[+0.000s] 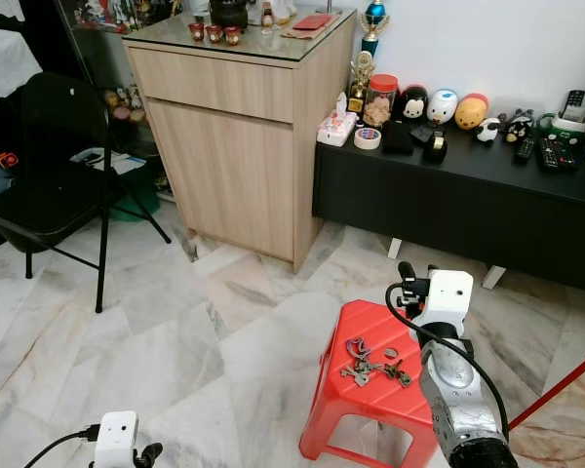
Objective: Hang keys on a hook
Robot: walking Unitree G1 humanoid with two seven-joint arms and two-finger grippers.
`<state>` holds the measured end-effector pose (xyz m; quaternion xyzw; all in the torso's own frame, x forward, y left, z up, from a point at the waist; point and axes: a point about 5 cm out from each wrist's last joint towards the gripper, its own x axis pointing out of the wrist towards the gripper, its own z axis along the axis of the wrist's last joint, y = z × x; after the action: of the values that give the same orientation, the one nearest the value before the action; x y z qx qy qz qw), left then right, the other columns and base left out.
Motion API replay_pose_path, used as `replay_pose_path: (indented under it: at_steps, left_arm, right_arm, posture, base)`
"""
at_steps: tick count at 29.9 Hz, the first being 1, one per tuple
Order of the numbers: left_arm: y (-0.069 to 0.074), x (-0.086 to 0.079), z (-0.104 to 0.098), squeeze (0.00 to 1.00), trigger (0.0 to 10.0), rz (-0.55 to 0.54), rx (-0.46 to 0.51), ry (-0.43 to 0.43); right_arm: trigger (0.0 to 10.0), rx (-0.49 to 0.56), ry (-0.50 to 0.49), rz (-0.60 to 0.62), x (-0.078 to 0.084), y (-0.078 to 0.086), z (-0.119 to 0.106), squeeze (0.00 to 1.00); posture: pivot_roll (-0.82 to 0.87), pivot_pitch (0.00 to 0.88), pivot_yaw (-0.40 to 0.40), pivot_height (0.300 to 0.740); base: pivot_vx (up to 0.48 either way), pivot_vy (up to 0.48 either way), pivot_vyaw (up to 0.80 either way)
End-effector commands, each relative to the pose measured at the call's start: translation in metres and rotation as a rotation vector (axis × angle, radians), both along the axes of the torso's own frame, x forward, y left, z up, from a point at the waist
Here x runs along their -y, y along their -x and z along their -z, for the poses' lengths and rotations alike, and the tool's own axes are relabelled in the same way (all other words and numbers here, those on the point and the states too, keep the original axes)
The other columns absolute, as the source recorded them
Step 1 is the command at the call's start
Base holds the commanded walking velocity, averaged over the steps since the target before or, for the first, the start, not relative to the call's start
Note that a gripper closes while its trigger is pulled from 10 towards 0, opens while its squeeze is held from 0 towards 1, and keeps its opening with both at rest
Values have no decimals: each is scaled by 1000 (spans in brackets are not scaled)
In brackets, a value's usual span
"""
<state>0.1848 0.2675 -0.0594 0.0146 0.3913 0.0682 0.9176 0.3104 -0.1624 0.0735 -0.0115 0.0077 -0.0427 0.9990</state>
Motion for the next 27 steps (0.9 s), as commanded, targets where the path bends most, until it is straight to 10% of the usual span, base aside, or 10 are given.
replay_pose_path:
  at_steps: [1, 27]
  left_arm:
    - [2, -4, 0, 0, 10000, -8, -9, -4]
    - [2, -6, -1, 0, 10000, -21, 3, -6]
  right_arm:
    - [10000, -4, -2, 3, 0, 1, 1, 0]
    - [10000, -12, -15, -13, -5, 2, 3, 0]
  posture:
    - [63, 59, 11, 702]
    - [70, 64, 9, 662]
  base:
    - [0, 0, 0]
    - [0, 0, 0]
